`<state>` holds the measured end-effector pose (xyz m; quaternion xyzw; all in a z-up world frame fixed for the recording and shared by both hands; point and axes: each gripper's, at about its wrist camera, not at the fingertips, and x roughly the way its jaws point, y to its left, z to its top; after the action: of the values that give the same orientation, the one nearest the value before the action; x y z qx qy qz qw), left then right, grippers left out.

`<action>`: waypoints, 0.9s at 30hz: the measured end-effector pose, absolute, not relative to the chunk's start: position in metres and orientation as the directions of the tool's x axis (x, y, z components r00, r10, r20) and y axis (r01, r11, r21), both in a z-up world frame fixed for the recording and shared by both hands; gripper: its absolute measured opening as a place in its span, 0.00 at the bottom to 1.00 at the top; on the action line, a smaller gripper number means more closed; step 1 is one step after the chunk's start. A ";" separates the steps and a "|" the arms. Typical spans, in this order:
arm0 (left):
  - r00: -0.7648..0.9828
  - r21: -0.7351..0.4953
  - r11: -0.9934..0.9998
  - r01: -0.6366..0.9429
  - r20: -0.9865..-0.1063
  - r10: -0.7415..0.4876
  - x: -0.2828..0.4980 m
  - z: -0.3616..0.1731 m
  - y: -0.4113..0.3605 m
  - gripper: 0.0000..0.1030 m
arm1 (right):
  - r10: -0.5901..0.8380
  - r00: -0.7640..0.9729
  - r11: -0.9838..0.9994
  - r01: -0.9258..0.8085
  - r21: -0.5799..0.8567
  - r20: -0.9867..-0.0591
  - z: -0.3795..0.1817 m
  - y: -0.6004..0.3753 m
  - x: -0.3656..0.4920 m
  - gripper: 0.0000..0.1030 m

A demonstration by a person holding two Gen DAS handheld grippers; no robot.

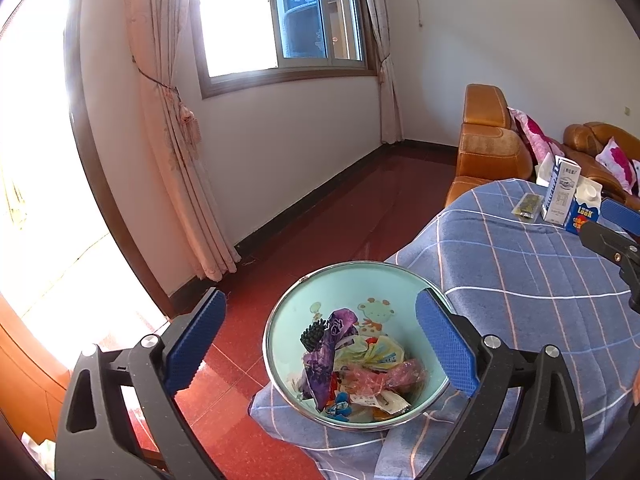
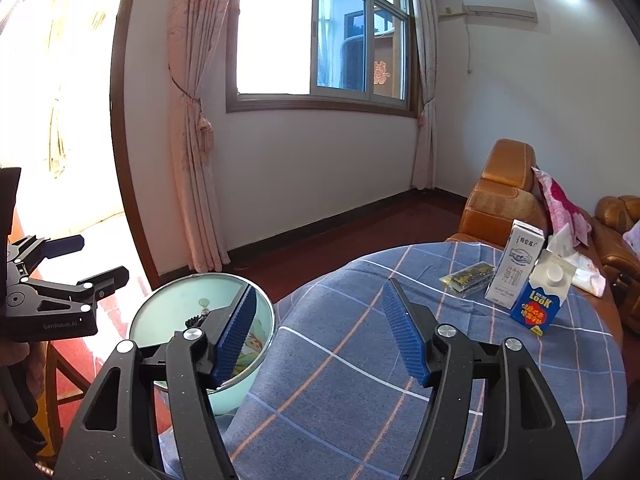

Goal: Collect trash

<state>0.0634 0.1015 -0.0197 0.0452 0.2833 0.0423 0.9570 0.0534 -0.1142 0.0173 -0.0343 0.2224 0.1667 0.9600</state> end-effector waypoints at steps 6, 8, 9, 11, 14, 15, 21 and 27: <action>0.840 0.122 0.991 -0.053 -0.532 0.110 0.063 -0.019 0.099 0.92 | 0.301 0.849 0.944 -0.329 0.010 -0.435 0.019 -0.117 0.053 0.64; 0.839 0.131 0.990 -0.058 -0.531 0.120 0.063 -0.019 0.098 0.94 | 0.299 0.851 0.945 -0.328 0.009 -0.432 0.020 -0.118 0.052 0.64; 0.839 0.134 0.989 -0.060 -0.530 0.123 0.063 -0.019 0.098 0.94 | 0.298 0.852 0.945 -0.326 0.009 -0.431 0.020 -0.118 0.052 0.64; 0.840 0.132 0.989 -0.063 -0.529 0.124 0.063 -0.019 0.098 0.94 | 0.296 0.854 0.946 -0.324 0.008 -0.428 0.021 -0.119 0.051 0.64; 0.837 0.125 0.990 -0.061 -0.534 0.119 0.064 -0.020 0.099 0.94 | 0.291 0.859 0.948 -0.317 0.007 -0.421 0.023 -0.121 0.049 0.64; 0.836 0.124 0.990 -0.063 -0.535 0.120 0.064 -0.020 0.099 0.94 | 0.288 0.861 0.949 -0.314 0.007 -0.418 0.024 -0.122 0.049 0.65; 0.837 0.140 0.989 -0.049 -0.535 0.118 0.064 -0.020 0.094 0.94 | 0.281 0.873 0.953 -0.304 0.005 -0.399 0.029 -0.126 0.046 0.67; 0.839 0.168 0.985 -0.049 -0.528 0.132 0.064 -0.020 0.089 0.94 | 0.278 0.876 0.953 -0.302 0.002 -0.393 0.031 -0.129 0.045 0.67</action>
<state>0.0641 0.0887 -0.0199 0.0742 0.2799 0.0473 0.9560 0.0446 -0.1286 0.0309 -0.0298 0.1985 0.1496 0.9682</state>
